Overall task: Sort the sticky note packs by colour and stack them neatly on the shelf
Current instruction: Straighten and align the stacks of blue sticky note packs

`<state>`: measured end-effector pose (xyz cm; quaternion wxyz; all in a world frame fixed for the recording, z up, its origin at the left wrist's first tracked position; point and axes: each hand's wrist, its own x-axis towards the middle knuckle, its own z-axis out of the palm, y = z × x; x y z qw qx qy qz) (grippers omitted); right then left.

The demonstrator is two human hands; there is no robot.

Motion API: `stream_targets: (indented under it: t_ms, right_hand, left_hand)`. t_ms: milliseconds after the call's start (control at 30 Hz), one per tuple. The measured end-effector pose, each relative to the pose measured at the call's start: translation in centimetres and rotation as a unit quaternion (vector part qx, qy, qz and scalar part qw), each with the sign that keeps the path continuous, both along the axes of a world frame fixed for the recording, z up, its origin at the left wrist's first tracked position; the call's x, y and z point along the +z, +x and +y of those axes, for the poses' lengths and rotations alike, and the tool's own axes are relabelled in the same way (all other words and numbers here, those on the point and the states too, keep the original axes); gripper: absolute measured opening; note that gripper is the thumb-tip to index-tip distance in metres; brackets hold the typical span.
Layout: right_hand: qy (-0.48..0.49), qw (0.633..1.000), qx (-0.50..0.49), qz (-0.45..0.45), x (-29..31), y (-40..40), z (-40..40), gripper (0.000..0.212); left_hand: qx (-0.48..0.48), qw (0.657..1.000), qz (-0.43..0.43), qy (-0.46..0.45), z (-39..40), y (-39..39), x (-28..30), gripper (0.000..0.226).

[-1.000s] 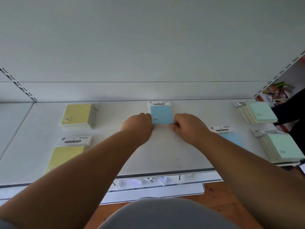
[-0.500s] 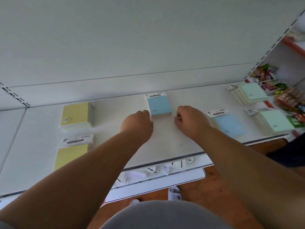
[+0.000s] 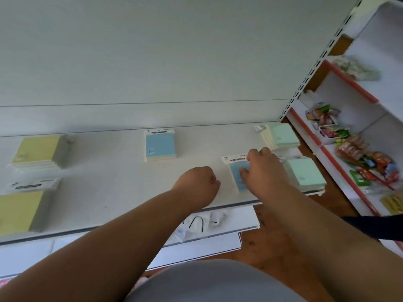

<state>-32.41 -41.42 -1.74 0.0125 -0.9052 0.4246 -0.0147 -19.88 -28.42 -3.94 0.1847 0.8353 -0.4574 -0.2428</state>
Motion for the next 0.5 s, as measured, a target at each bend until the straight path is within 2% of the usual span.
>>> stream_targets:
  t_ms: [100, 233, 300, 400, 500]
  right_hand:
    - [0.024, 0.998, -0.03, 0.049, -0.3, -1.3, -1.4, 0.047]
    - [0.209, 0.973, -0.058, -0.072, -1.8, -0.8, -1.9, 0.043]
    - [0.244, 0.959, -0.062, -0.127, -2.2, -0.4, -1.8, 0.032]
    - [0.275, 0.934, -0.045, -0.222, -2.4, 0.3, -0.8, 0.018]
    - [0.254, 0.917, 0.024, -0.305, -1.9, 0.9, 1.7, 0.025]
  left_hand:
    - [0.04, 0.998, -0.041, 0.019, -2.6, -2.3, -0.2, 0.037]
    - [0.105, 0.992, -0.068, 0.033, -4.3, -4.8, -0.2, 0.039]
    - [0.179, 0.984, -0.011, -0.007, -4.0, -4.9, -0.6, 0.035]
    - [0.3, 0.939, 0.102, -0.132, -2.5, -4.1, -0.9, 0.034]
    - [0.334, 0.915, 0.071, -0.212, 0.0, -3.6, -0.4, 0.034]
